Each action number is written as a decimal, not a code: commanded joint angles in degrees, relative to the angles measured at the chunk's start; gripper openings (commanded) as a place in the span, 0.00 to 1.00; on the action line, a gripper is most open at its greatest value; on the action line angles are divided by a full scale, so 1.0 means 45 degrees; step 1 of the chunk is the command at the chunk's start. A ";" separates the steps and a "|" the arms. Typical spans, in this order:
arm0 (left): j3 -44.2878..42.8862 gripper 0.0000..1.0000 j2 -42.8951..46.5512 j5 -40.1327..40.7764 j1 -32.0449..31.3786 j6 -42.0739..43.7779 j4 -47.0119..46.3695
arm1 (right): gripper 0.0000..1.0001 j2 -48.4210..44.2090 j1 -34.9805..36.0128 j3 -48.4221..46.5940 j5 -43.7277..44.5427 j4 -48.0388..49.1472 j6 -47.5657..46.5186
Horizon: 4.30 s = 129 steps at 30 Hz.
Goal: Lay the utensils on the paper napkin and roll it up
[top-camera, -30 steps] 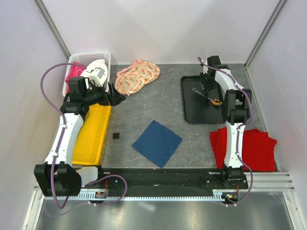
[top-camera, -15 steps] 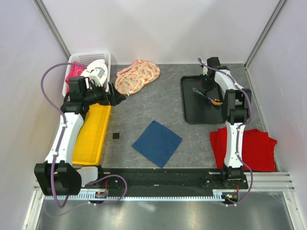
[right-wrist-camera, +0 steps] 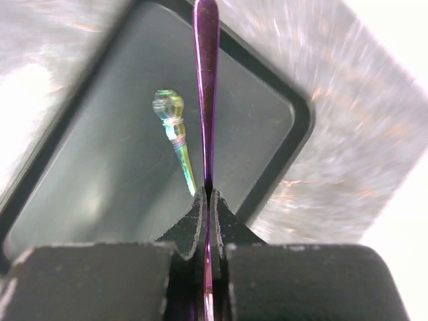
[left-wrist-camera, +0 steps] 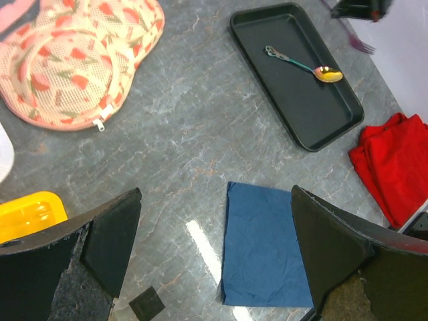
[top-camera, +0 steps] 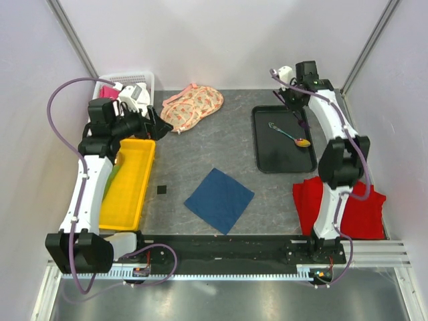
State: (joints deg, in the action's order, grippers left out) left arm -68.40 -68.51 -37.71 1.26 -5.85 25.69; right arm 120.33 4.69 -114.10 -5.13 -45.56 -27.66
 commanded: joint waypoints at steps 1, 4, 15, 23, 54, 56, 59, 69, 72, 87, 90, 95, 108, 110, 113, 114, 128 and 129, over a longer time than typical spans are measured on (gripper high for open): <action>-0.1536 1.00 -0.0280 -0.1086 0.0014 0.0985 0.0889 | 0.00 -0.3415 0.1124 0.1719 -0.1885 -0.0149 -0.4407; -0.2221 1.00 -0.0809 -0.2492 -0.0006 0.2233 0.2178 | 0.00 -0.5505 0.2392 0.4213 -0.2083 -0.0149 -0.6771; -0.1560 0.98 -0.1553 -0.5449 -0.1897 0.4580 0.4817 | 0.00 -1.0958 0.9539 0.9280 0.0157 0.0065 -1.0980; 0.0256 0.91 -0.2157 -0.5388 -0.5160 0.4288 0.4994 | 0.00 -1.1156 1.3037 1.0239 0.2075 0.0729 -1.1354; 0.7015 0.02 0.2078 -0.3109 -0.7428 -0.4123 -0.6173 | 0.82 -1.2442 1.3142 0.9305 0.4268 0.3543 -0.2457; 0.7620 0.02 0.2664 -0.2443 -0.7389 -0.4985 -0.7735 | 0.80 -1.2542 1.1328 0.8952 0.2863 0.3620 0.1115; 0.8207 0.02 0.3309 -0.0648 -0.7389 -0.6802 -0.9027 | 0.77 -1.2366 0.9118 0.8560 0.0659 0.3872 0.5831; 0.7525 0.02 0.2862 0.3360 -0.7583 -0.8565 -0.7527 | 0.60 -1.0594 0.7064 0.9635 -0.2494 0.6295 1.5944; 0.7583 0.02 0.2648 0.3732 -0.7818 -0.8408 -0.7565 | 0.54 -0.9402 0.7102 0.9147 -0.2298 0.6121 1.6886; 0.8207 0.02 0.2783 0.3908 -0.8131 -0.8271 -0.7838 | 0.43 -0.6956 0.8254 0.7622 -0.2025 0.6902 1.6596; 0.8403 0.02 0.2978 0.3791 -0.8131 -0.8407 -0.8034 | 0.38 -0.6761 0.8314 0.7583 -0.1947 0.6999 1.6518; 0.8560 0.02 0.3174 0.3733 -0.8131 -0.8447 -0.8151 | 0.35 -0.6449 0.8314 0.7564 -0.1615 0.6863 1.6205; 0.8580 0.37 0.3231 0.4064 -0.8131 -0.8235 -0.7314 | 0.00 -0.6545 0.8236 0.7953 -0.1030 0.6630 1.5932; 0.7920 0.62 0.3349 0.4647 -0.8111 -0.7552 -0.5794 | 0.00 -0.6799 0.8197 0.8460 -0.0679 0.6260 1.5640; 0.6962 0.81 0.3642 0.5742 -0.7781 -0.5756 -0.2980 | 0.00 -0.6878 0.8216 0.8891 -0.0268 0.5558 1.5093; 0.6881 0.83 0.3797 0.5725 -0.7083 -0.5075 -0.2588 | 0.00 -0.6781 0.8197 0.8872 -0.0209 0.5380 1.5053; 0.6645 0.88 0.4288 0.3343 -0.2389 -0.4696 -0.1744 | 0.00 -0.2543 0.9017 0.7467 0.0337 0.3367 1.4291; 0.6646 0.88 0.4287 0.3342 -0.2331 -0.4716 -0.1938 | 0.00 -0.2464 0.9036 0.7408 0.0532 0.3386 1.4485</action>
State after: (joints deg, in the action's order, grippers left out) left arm -36.27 -48.69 -19.79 -10.04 -27.92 17.91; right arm 108.27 45.28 -76.62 -5.93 -28.42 38.00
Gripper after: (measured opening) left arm 0.878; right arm 0.021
